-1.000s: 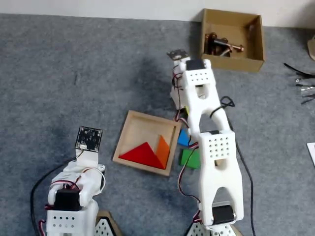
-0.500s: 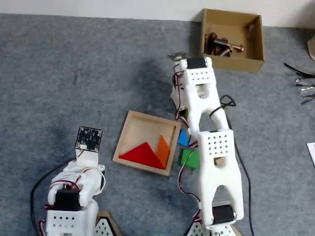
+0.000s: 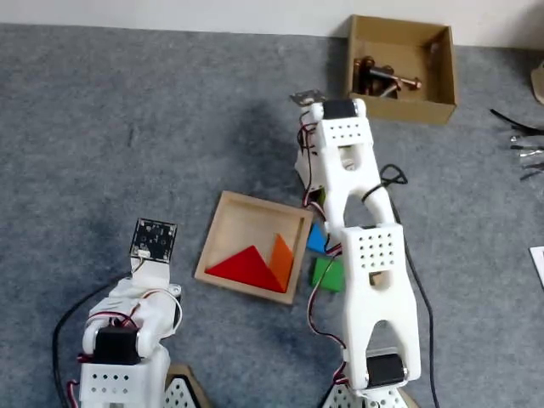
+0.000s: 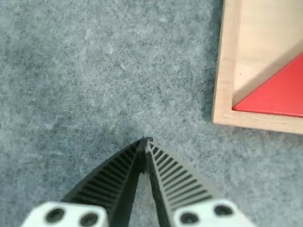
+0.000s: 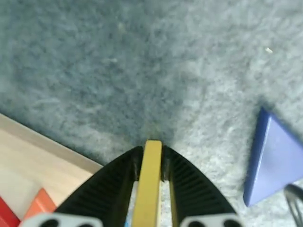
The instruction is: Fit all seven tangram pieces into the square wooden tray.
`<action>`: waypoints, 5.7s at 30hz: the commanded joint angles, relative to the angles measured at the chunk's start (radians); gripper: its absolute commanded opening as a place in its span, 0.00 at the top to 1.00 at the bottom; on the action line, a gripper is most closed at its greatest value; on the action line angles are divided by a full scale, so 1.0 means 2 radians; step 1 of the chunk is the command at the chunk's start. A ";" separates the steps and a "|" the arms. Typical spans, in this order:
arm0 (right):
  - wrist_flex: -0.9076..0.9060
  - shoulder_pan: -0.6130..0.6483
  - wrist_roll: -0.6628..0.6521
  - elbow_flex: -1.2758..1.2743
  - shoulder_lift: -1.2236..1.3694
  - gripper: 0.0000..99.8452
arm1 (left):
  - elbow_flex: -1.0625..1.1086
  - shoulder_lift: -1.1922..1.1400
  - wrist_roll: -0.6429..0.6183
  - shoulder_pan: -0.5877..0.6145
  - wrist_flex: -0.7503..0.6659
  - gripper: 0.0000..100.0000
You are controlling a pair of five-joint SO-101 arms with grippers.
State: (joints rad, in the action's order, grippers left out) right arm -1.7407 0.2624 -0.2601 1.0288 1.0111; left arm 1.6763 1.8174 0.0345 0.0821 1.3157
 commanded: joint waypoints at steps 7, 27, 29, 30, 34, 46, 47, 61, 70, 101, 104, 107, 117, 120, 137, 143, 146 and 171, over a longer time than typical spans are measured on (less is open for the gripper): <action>-0.010 -0.001 -0.001 0.023 -0.089 0.93 | 0.010 0.003 0.005 0.005 0.002 0.99; -0.013 0.000 -0.001 0.018 -0.090 0.93 | 0.010 0.003 0.005 0.005 0.002 0.99; -0.013 0.001 -0.001 -0.001 -0.093 0.93 | 0.010 0.003 0.005 0.005 0.002 0.99; -0.013 0.002 -0.001 -0.012 -0.100 0.93 | 0.010 0.003 0.005 0.005 0.002 0.99; -0.013 0.003 0.000 -0.070 -0.146 0.93 | 0.010 0.003 0.005 0.005 0.002 0.99; -0.010 0.002 -0.001 -0.210 -0.240 0.93 | 0.010 0.003 0.005 0.005 0.002 0.99; -0.010 0.003 -0.002 -0.212 -0.241 0.93 | 0.010 0.003 0.005 0.005 0.002 0.99; -0.011 0.003 -0.001 -0.214 -0.266 1.00 | 0.010 0.003 0.005 0.005 0.002 0.99; -0.010 0.005 -0.001 -0.251 -0.330 1.00 | 0.010 0.003 0.005 0.005 0.002 0.99; 0.116 0.091 -0.062 -0.631 -0.785 1.00 | 0.010 0.003 0.005 0.005 0.002 0.99; 0.164 0.089 -0.067 -0.700 -0.817 1.00 | 0.010 0.003 0.005 0.005 0.002 0.99; 0.205 0.089 -0.067 -0.752 -0.830 1.00 | 0.010 0.003 0.005 0.005 0.002 0.99; 0.435 0.087 0.012 -0.896 -0.835 1.00 | 0.010 0.003 0.005 0.005 0.002 0.99; 0.482 0.098 0.041 -0.920 -0.835 1.00 | 0.010 0.003 0.005 0.005 0.002 0.99; 0.656 0.169 0.206 -0.979 -0.830 1.00 | 0.010 0.003 0.005 0.005 0.002 0.99; 0.783 0.170 0.219 -1.055 -0.830 1.00 | 0.010 0.003 0.005 0.005 0.002 0.99; 0.814 0.171 0.219 -1.071 -0.830 1.00 | 0.010 0.003 0.005 0.005 0.002 0.99; 0.870 0.202 0.218 -1.045 -0.696 1.00 | 0.010 0.003 0.005 0.005 0.002 0.99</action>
State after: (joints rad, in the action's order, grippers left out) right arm -0.0238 0.6552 0.1726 -1.1101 -0.3959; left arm 1.6763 1.8174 0.0345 0.0821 1.3157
